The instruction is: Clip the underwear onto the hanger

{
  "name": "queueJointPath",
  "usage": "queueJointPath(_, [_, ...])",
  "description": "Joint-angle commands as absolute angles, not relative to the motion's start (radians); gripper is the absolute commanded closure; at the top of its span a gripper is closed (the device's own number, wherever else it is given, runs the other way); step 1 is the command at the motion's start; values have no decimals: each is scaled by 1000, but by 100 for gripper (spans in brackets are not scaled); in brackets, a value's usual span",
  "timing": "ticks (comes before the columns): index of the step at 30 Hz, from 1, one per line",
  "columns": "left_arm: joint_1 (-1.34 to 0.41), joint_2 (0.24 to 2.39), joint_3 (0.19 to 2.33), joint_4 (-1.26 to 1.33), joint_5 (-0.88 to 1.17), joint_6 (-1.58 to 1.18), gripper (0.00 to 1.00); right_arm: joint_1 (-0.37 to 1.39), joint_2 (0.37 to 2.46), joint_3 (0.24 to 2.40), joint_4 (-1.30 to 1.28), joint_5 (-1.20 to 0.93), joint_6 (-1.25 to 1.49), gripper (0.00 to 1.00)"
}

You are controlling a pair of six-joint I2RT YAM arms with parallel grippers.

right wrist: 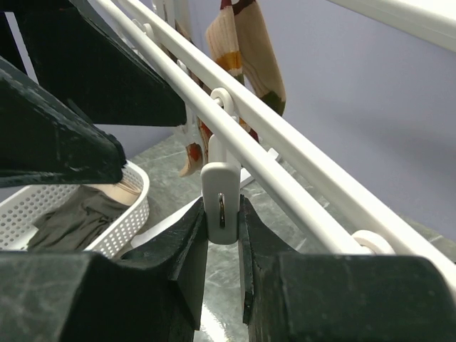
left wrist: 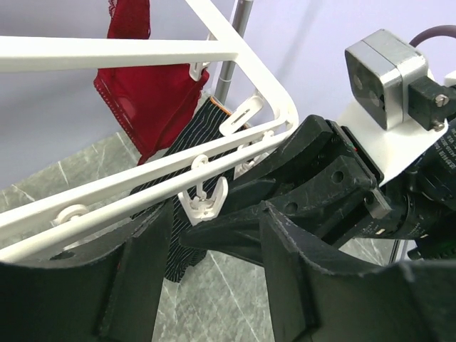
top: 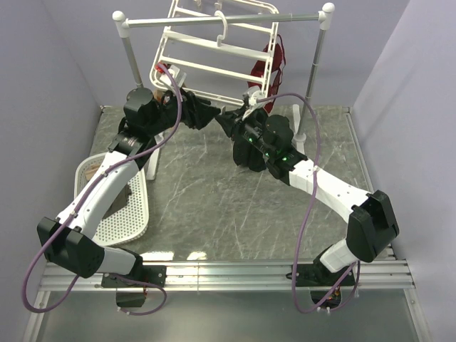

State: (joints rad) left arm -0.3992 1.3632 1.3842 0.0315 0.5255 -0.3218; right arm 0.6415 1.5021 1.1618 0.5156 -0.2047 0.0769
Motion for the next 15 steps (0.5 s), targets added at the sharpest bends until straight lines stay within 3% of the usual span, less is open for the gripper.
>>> queueJointPath(1, [-411,1344,1393,64,503,-337,43,667,1462,1213,466,-192,81,100])
queueJointPath(9, [-442,1364,1388,74,451,-379,42,681,1463,1241,431,-176,75,100])
queueJointPath(15, [-457,1400,1439,3,359,-414,46,686,1459,1246,433,-170,97,100])
